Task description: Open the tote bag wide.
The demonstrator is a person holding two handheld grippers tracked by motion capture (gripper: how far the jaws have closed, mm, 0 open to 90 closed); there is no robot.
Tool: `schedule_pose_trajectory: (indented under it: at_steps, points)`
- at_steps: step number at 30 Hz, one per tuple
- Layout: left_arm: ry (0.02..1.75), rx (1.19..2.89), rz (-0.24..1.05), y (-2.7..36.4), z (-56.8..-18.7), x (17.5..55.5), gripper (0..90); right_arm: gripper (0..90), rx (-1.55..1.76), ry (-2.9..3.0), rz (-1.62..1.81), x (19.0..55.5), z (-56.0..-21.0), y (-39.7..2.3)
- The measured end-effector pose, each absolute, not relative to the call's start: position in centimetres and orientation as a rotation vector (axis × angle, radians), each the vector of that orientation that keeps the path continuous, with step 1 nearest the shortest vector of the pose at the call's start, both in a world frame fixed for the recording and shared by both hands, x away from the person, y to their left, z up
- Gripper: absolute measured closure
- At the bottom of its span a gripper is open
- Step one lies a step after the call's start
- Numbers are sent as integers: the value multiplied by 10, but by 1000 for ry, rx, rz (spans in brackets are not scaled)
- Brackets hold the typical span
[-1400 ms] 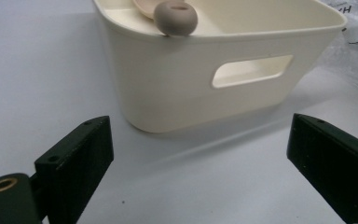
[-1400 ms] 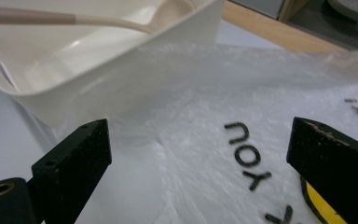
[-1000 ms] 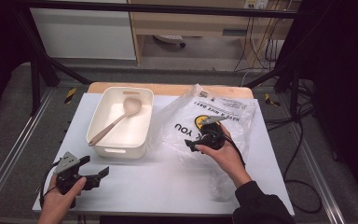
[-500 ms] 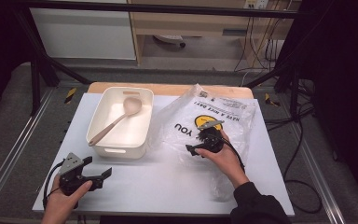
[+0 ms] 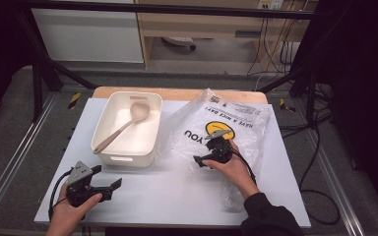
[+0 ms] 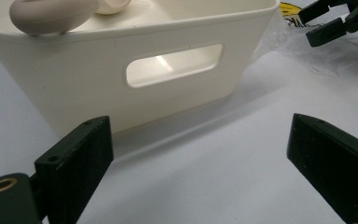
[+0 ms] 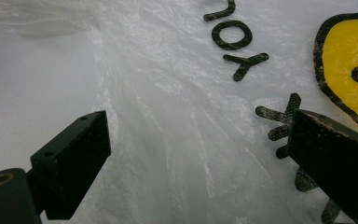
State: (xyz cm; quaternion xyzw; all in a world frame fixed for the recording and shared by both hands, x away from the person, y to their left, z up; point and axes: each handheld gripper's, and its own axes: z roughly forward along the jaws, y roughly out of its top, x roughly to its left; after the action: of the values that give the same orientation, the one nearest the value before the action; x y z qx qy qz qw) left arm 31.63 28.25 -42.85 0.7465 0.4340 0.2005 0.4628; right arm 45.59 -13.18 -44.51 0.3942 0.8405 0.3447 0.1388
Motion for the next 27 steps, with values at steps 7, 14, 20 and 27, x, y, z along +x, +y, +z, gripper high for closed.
schedule_pose_trajectory:
  at_steps: [7,14,20,27]
  points:
    - [1061,1843,490,282,-429,317,67,69,1155,2414,978,459,-449,-134]
    - [1055,1844,489,281,-429,316,67,78,1146,2434,952,459,-454,-133]
    - [1051,1855,496,281,-428,316,68,75,1131,2436,933,458,-455,-133]
    - [1047,1857,494,281,-429,316,68,97,1135,2426,930,457,-456,-133]
